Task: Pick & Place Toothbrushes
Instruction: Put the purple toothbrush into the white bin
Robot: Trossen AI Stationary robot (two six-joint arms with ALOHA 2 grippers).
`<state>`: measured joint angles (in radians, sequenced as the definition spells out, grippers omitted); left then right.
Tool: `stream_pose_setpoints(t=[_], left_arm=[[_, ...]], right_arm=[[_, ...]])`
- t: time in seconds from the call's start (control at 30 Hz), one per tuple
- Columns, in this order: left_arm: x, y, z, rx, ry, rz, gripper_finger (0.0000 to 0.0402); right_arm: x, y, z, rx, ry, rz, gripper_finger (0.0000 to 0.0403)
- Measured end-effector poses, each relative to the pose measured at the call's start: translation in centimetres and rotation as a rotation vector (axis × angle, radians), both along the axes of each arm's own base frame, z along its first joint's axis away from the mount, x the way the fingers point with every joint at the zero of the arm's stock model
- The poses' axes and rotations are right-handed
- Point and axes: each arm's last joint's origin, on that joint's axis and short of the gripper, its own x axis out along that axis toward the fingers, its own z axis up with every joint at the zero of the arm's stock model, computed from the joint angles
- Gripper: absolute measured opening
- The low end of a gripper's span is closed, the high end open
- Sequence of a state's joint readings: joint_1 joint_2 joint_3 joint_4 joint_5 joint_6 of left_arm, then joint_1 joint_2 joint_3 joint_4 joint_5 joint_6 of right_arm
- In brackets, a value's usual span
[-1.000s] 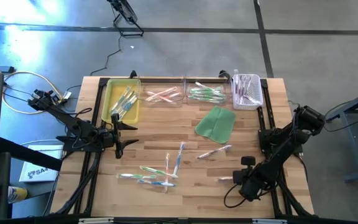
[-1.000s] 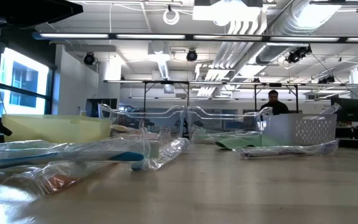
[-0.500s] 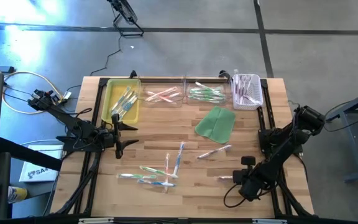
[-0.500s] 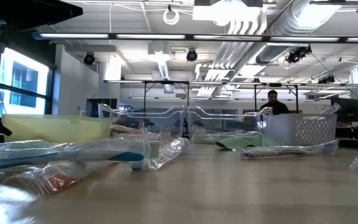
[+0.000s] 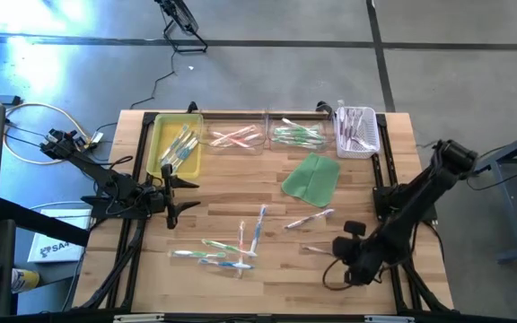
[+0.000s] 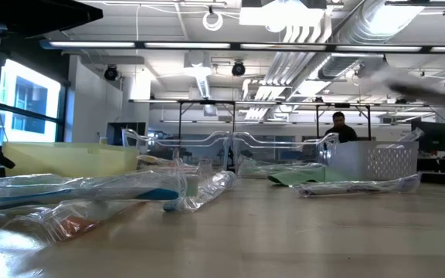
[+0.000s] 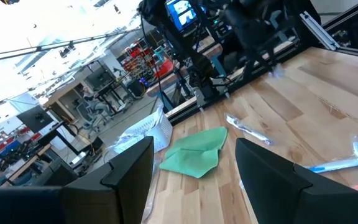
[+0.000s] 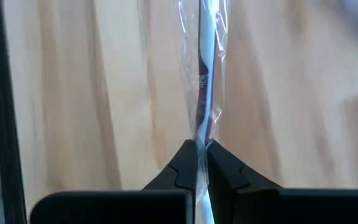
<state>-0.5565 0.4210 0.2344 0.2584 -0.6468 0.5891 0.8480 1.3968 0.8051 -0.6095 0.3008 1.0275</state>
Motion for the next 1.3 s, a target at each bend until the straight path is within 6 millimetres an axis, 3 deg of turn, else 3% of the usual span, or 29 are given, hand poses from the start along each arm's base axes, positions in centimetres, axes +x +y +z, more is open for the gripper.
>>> stream_pose_setpoints(t=[0.27, 0.57, 0.87, 1.3], left_arm=[[0.0, 0.0, 0.2, -0.022, -0.024, -0.001, 0.0220], [0.0, 0.0, 0.4, -0.071, -0.043, -0.004, 0.0220], [0.0, 0.0, 0.4, -0.082, -0.044, -0.005, 0.0220], [0.0, 0.0, 0.3, -0.093, -0.037, -0.006, 0.0220]], right_arm=[[0.8, -3.3, 3.8, -0.110, -0.315, -0.167, 0.0007], [1.9, -8.7, 6.8, -0.141, -0.444, -0.399, 0.0007], [3.2, -14.1, 7.2, -0.316, -0.397, -0.503, 0.0007], [1.9, -24.4, 7.4, -0.473, -0.247, -0.892, 0.0007]])
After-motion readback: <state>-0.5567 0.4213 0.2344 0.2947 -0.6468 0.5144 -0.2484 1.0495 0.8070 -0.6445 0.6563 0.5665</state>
